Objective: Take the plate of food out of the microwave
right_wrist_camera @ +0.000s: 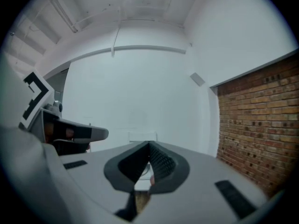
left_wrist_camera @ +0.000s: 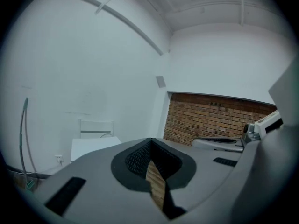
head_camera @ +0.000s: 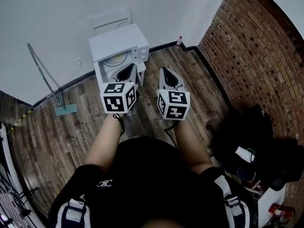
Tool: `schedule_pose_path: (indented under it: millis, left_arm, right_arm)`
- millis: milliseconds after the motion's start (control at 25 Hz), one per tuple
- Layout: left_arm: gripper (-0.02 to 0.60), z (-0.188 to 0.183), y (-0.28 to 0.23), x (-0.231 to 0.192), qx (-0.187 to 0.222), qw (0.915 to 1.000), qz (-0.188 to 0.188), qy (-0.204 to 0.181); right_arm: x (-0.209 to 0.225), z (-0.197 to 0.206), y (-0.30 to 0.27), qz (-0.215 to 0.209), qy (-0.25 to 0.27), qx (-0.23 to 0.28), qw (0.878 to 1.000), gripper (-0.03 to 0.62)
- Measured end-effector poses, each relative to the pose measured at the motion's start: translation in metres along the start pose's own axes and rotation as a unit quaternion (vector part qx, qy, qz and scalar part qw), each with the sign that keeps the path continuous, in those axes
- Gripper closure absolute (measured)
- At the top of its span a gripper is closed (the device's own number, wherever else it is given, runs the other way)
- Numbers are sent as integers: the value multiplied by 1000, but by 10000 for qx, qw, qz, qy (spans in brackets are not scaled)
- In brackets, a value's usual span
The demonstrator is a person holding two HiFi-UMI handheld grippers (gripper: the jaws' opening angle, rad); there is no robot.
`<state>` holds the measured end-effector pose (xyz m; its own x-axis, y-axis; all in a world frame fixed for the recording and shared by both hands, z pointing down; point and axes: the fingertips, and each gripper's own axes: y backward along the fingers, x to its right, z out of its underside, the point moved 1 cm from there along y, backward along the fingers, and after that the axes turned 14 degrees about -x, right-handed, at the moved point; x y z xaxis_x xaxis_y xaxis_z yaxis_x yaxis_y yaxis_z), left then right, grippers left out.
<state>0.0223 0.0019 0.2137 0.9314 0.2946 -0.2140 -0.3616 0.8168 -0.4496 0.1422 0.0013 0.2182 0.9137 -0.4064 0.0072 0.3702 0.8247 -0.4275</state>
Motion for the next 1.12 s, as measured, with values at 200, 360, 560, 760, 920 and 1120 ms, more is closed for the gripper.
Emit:
schedule_pose_path:
  millis: [200,360,560,760,920,1120]
  left_arm:
    - [591,2,-32,-16,-213,9997,-57,101]
    - [591,7,-61,-36,-324,9988,-307,217]
    - [591,9,-91,-79,-312,9925,-907,758]
    - [591,0,-117,-110,-153,9798,-1554,1250]
    - [591,13,-131,-130,-136,9639,-2220,1461]
    - [591,61,-140,-147,-251,9350,-2912,2008]
  right_arm:
    - [6,5,-43,-197,6,-284,9994,582]
    - [10,12,-85,-494,107,-511,9974,582]
    - [5,5,-159,-1154,584,-727,9889,582]
    - [-6,-16,-232,-2020,1339,-881,9662,582]
    - [-14,-6,-276,-2653,1889,-1106,9390,582]
    - [-27,33,-305,-3268,3079,-1267,8845,582]
